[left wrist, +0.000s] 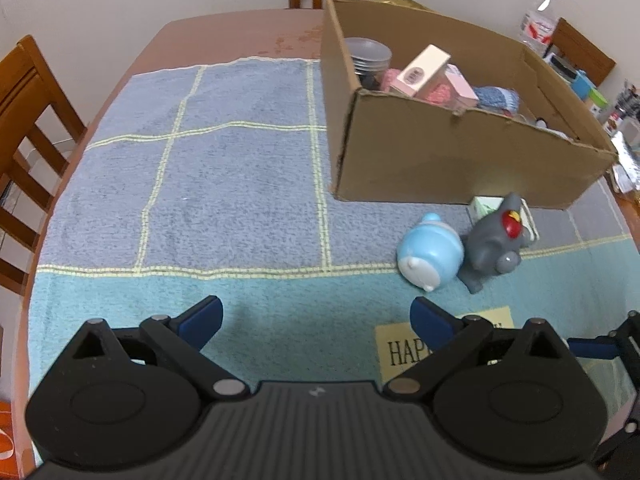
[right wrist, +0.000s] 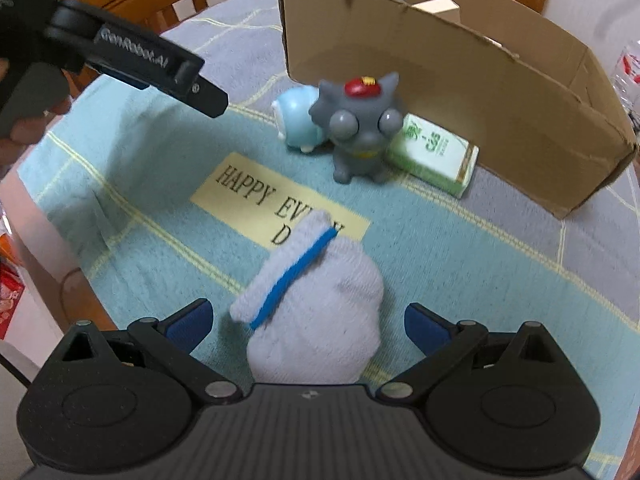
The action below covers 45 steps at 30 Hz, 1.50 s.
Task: Organize objects
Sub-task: 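Move both tools back from the box toward the grey toy figure, then move right tool to the white sock while left tool approaches the light-blue round toy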
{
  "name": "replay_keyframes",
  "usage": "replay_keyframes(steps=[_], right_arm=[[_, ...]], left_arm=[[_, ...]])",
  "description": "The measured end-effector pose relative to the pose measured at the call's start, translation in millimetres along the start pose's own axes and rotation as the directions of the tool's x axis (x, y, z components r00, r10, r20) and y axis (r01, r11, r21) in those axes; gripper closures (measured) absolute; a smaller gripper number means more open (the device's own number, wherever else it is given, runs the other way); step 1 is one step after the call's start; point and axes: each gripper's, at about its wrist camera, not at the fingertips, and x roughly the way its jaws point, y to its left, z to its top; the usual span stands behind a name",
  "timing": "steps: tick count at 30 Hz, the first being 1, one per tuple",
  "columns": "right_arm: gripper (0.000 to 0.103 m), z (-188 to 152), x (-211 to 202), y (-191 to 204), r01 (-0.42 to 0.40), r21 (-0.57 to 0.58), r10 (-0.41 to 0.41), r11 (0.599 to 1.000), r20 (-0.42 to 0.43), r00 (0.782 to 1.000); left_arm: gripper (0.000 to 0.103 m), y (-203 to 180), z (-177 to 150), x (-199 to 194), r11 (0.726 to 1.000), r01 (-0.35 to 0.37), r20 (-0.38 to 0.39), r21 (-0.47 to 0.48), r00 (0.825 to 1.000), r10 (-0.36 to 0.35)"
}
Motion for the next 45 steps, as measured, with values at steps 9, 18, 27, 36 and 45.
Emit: replay_keyframes(steps=[9,18,27,36,45], right_arm=[[0.000,-13,6,-16,0.100,0.106,-0.100,0.989,0.003,0.995],[0.000,-32,-5,-54,0.122,0.165,-0.119,0.979,-0.026,0.993],[0.000,-34,-3,-53,0.112,0.144,-0.113,0.983,-0.001,0.994],[0.000,-35,-2,-53,0.110,0.139,-0.113,0.984,0.015,0.993],[0.000,-36,-3,-52,0.110,0.139,-0.113,0.984,0.014,0.994]], left_arm=[[0.003,-15,0,2,0.997,0.062,0.005,0.052,0.998,-0.062],[0.003,-39,10,31,0.979,0.094,0.025,0.178,0.995,-0.100],[0.003,-47,10,56,0.930,0.048,0.021,0.365,0.998,-0.060],[0.012,-48,11,54,0.857,0.108,0.039,0.504,0.988,-0.147],[0.046,-63,15,53,0.811,0.191,0.034,0.552,0.967,-0.251]])
